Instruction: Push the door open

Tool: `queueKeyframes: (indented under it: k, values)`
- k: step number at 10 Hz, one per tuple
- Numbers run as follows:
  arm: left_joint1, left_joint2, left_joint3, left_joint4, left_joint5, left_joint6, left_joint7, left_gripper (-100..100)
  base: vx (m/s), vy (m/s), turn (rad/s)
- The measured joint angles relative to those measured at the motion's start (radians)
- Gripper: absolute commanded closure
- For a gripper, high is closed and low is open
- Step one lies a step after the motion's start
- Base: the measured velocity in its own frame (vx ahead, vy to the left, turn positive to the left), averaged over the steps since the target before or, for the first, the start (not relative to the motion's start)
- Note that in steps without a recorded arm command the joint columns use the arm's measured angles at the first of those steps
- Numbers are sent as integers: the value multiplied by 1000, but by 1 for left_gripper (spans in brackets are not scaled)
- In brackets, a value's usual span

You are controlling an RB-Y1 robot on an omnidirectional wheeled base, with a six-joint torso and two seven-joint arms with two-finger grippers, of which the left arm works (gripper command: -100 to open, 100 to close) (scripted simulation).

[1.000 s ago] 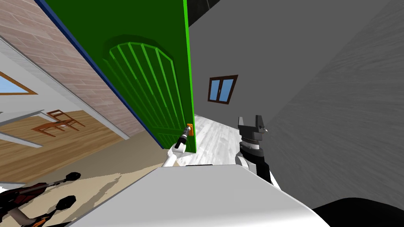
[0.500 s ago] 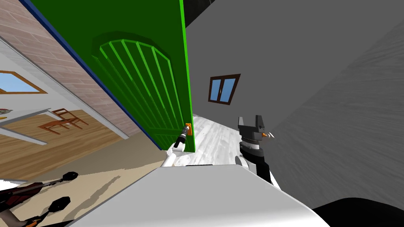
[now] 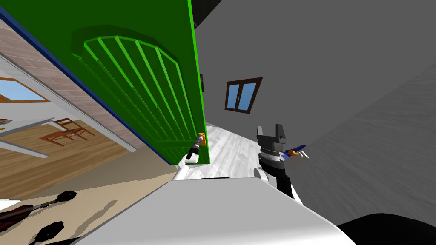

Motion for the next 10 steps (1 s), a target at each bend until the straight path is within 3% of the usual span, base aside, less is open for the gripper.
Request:
queueKeyframes:
  k: [2,4,6,7,8,10]
  values:
    - [1,-3,22,9,1,3,-12,100,215,-107,80]
    - [-1,15,46,14,7,-2,-10,100,171,-95,80]
    - [-18,13,75,36,8,-15,-20,100,154,-105,86]
    - [-11,15,91,24,10,-8,-25,100,185,-120,122]
    - [-14,21,108,23,13,-3,-27,-100,-65,-21,241]
    - [-15,2,93,25,3,-10,-44,-100,-228,14,81]
